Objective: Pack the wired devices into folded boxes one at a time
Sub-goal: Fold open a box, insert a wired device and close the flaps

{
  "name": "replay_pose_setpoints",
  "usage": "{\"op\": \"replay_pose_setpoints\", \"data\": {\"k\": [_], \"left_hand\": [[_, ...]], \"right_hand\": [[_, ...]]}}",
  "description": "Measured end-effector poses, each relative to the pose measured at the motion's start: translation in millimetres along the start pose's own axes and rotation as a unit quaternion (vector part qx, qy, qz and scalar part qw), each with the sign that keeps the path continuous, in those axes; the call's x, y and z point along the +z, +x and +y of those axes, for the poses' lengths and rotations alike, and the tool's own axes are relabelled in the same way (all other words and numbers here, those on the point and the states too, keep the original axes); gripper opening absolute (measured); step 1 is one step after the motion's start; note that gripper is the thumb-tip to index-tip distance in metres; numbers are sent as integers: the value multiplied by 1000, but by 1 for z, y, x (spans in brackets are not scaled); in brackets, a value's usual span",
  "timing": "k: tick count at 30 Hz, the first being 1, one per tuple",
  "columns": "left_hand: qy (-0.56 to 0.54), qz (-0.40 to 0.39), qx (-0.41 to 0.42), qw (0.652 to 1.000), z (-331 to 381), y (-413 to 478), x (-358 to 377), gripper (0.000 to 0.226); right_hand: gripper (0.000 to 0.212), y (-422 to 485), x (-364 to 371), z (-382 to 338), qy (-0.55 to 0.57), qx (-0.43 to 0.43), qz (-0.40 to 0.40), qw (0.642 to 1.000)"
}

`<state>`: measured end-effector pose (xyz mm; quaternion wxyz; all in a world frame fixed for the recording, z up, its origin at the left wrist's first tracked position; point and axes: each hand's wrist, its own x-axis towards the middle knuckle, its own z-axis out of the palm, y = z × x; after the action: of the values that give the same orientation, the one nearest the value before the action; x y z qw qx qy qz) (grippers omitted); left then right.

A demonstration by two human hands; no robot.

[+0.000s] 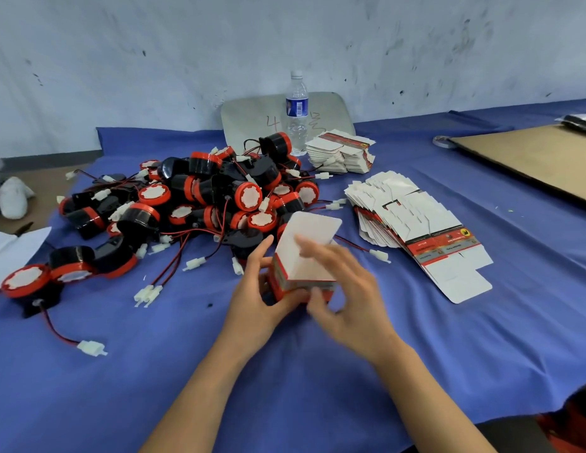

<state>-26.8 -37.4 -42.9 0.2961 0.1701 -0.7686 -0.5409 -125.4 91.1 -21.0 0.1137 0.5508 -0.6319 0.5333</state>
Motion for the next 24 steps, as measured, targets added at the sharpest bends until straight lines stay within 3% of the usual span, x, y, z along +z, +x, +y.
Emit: {"op": "replay_pose_setpoints", "data": {"k": [3, 5, 7, 10, 14, 18, 21, 24], "left_hand": [[43, -65, -35, 996, -3, 2, -3, 81], [62, -105, -48, 991, -1, 0, -6, 72], [59, -140, -64, 986, 0, -1, -10, 64], [54, -174, -78, 980, 3, -2, -13, 58], [52, -176, -78, 980, 6, -2, -13, 58], [48, -168, -77, 982, 2, -2, -13, 60], [54, -168, -75, 982, 0, -1, -13, 60], [54, -170, -73, 981, -2, -1, -13, 60]], "right_hand": [[55, 15, -6, 12, 33, 90, 186, 978], [55, 32, -12, 30, 6, 166, 229, 959], [54, 47, -15, 49, -31, 200, 166, 965], [50, 61, -7, 73, -68, 189, 2, 980], [45, 73, 13, 86, -86, 205, -127, 967], [34, 63, 24, 96, -114, 240, -86, 960], [16, 58, 23, 96, -40, 312, -51, 948], [12, 57, 21, 94, -96, 292, 2, 952]]}}
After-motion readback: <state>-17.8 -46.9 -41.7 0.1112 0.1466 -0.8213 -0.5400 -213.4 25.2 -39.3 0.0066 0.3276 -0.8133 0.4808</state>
